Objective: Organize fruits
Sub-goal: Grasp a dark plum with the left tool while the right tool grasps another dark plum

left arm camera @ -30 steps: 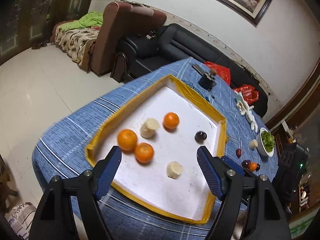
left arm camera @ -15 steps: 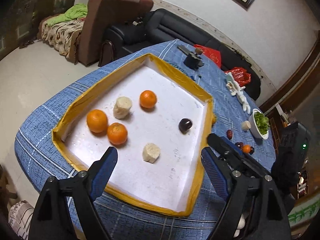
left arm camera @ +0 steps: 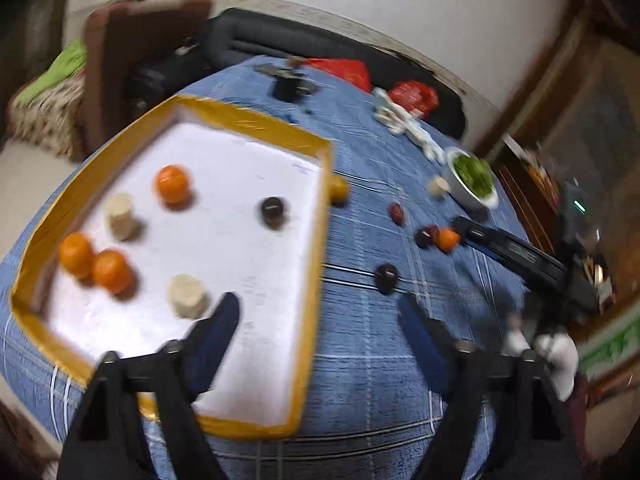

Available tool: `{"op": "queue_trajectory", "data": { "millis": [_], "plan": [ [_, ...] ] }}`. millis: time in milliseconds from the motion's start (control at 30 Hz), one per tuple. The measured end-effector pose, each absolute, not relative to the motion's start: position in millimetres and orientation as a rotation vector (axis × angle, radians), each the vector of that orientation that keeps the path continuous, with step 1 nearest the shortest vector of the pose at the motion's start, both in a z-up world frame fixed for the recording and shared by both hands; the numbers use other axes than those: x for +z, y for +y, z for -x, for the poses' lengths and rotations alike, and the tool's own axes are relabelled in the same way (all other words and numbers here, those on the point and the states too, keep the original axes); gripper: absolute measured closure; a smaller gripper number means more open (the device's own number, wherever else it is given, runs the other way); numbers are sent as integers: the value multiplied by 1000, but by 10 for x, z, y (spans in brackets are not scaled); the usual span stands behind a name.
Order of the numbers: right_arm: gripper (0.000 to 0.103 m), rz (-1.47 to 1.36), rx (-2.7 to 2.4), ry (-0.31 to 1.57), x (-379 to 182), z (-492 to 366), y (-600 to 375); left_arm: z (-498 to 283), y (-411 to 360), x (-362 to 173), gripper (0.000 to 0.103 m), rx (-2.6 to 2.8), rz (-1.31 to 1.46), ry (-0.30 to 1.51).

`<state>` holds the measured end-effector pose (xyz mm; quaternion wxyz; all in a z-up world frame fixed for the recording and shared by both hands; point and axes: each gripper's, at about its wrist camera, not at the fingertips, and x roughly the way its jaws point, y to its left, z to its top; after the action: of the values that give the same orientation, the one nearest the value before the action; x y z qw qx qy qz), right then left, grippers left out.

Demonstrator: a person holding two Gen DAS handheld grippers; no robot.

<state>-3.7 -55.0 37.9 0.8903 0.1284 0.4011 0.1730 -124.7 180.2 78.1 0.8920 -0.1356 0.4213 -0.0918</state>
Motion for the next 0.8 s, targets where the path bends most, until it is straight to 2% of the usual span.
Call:
{"op": "queue_trajectory", "data": {
  "millis": [33, 67, 100, 133, 200, 500, 633, 800],
  "plan": [
    [40, -260, 348, 842, 329, 9, -560, 1241, 1722, 787, 56, -210, 254, 877],
    [40, -252, 337, 855, 272, -27, -553, 1228, 1622, 787, 67, -235, 221, 884],
    [46, -242, 335, 868, 218, -61, -535, 1223, 1557, 785, 68, -254, 204, 887],
    [53, -231, 338, 878, 183, -77, -523, 1212, 1488, 781, 69, -272, 187, 890],
    [57, -201, 340, 893, 114, -82, -462, 1165, 1357, 763, 69, -289, 158, 894],
    [57, -121, 314, 915, -46, -258, -270, 737, 898, 471, 69, -311, 54, 972],
    [81, -101, 285, 900, -45, -242, -301, 562, 787, 302, 69, -290, 28, 1003],
    [82, -158, 320, 908, -24, -231, -399, 366, 742, 173, 69, -241, 30, 1024]
  ]
}}
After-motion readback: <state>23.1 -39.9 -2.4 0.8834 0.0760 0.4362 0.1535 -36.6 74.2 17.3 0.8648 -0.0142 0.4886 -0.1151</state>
